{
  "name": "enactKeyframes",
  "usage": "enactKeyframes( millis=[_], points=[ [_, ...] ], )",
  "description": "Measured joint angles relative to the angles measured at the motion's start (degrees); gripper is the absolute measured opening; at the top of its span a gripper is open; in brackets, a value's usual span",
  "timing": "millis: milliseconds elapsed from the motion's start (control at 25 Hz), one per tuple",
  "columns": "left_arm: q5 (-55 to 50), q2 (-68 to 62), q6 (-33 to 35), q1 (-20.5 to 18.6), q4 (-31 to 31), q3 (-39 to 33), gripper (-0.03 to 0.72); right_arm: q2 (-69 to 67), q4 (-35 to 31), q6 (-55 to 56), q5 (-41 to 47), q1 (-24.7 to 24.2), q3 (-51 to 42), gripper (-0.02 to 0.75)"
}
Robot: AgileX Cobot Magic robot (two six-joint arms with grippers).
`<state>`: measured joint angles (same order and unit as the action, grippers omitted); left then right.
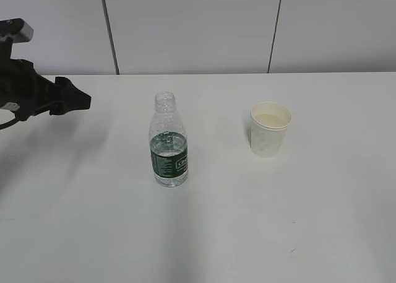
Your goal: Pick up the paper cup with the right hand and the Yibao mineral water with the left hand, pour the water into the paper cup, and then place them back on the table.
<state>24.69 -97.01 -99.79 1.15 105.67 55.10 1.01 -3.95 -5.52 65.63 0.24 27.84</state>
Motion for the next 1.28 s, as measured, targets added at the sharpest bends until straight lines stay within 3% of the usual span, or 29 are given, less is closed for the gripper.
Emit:
enactKeyframes(
  millis=[280, 520, 680, 760, 1040, 1160, 1280],
  points=[
    [0.0, 0.0, 0.8, 0.0, -0.8, 0.0, 0.531, 0.0, 0.0, 0.0, 0.0, 0.0, 0.0, 0.593],
    [-0.3, 0.1, 14.1, 1.0, -13.8, 0.0, 0.531, 0.0, 0.0, 0.0, 0.0, 0.0, 0.0, 0.593],
    [-3.6, 2.0, 31.3, 1.2, -34.2, -0.9, 0.531, 0.0, 0.0, 0.0, 0.0, 0.0, 0.0, 0.599],
    [-10.2, 3.4, 43.7, 1.9, -44.9, -1.1, 0.531, 0.0, 0.0, 0.0, 0.0, 0.0, 0.0, 0.594],
    [-44.3, 6.1, 89.8, 5.3, -82.9, -1.1, 0.531, 0.0, 0.0, 0.0, 0.0, 0.0, 0.0, 0.597],
    [-56.4, 8.8, 99.2, 5.7, -95.9, -1.1, 0.531, 0.0, 0.0, 0.0, 0.0, 0.0, 0.0, 0.593],
    [-62.8, 13.6, 102.6, 5.7, -100.6, -1.4, 0.531, 0.0, 0.0, 0.0, 0.0, 0.0, 0.0, 0.593]
  ],
)
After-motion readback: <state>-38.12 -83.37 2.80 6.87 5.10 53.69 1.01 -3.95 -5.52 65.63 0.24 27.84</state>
